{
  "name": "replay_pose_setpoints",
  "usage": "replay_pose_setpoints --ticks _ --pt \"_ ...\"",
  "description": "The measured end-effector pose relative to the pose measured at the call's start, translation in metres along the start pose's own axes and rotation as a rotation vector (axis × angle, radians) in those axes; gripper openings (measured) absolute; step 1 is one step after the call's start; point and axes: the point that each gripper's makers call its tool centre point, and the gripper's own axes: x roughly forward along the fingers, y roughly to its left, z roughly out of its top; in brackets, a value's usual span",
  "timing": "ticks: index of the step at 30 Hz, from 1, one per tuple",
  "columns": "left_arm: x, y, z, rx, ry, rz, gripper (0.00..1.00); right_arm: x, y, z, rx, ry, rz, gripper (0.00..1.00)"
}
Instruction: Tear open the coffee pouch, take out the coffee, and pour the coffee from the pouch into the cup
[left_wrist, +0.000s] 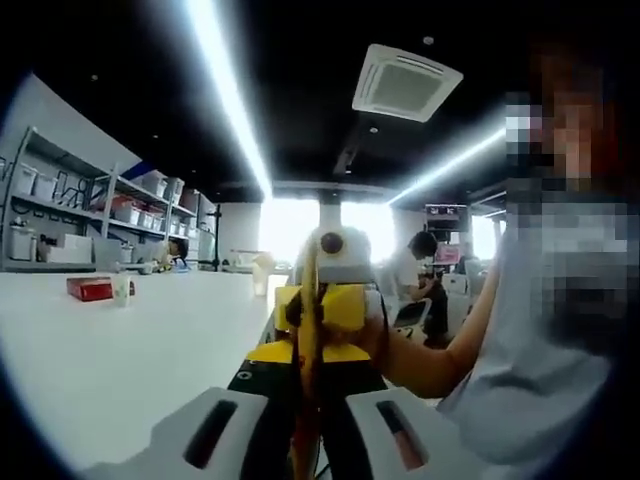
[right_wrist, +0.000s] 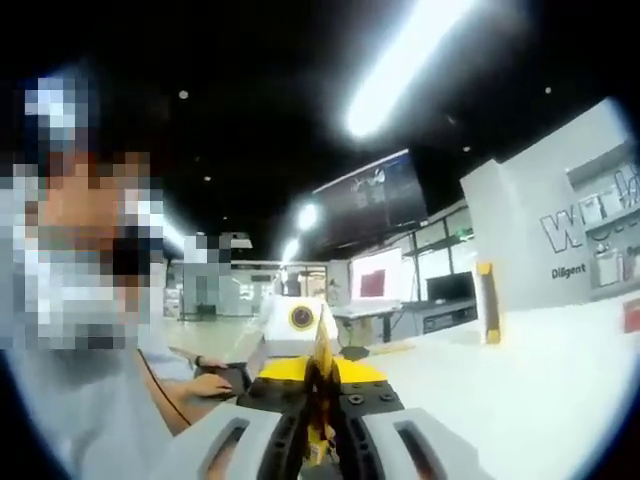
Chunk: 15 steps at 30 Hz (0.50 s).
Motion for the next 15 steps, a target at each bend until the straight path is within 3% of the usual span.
replay_pose_setpoints --ticks 5,7,11,15 --pt "0.0000 -0.0024 0.0004 -0.029 -0.004 -0.022 0.10 -0.0008 -0.0012 0.0011 0.021 -0.003 -0.006 0.05" --pt "0.0012 -0.0005 0.0052 0.025 -0.042 -0.020 0.13 -0.0015 -0.0034 0.0040 0.008 -0.011 -0.026 0.04" --pt "0.0027 -0.0032 -0.0008 0.022 -0.013 -0.029 0.17 -0.0017 -0.0025 0.0062 -0.002 -0.019 -0.024 0.04" --pt "0.0032 -0.0050 -0.0031 -0.030 -0.004 -0.041 0.10 -0.0012 0.0000 0.0071 -0.012 -0.016 -0.019 0.04"
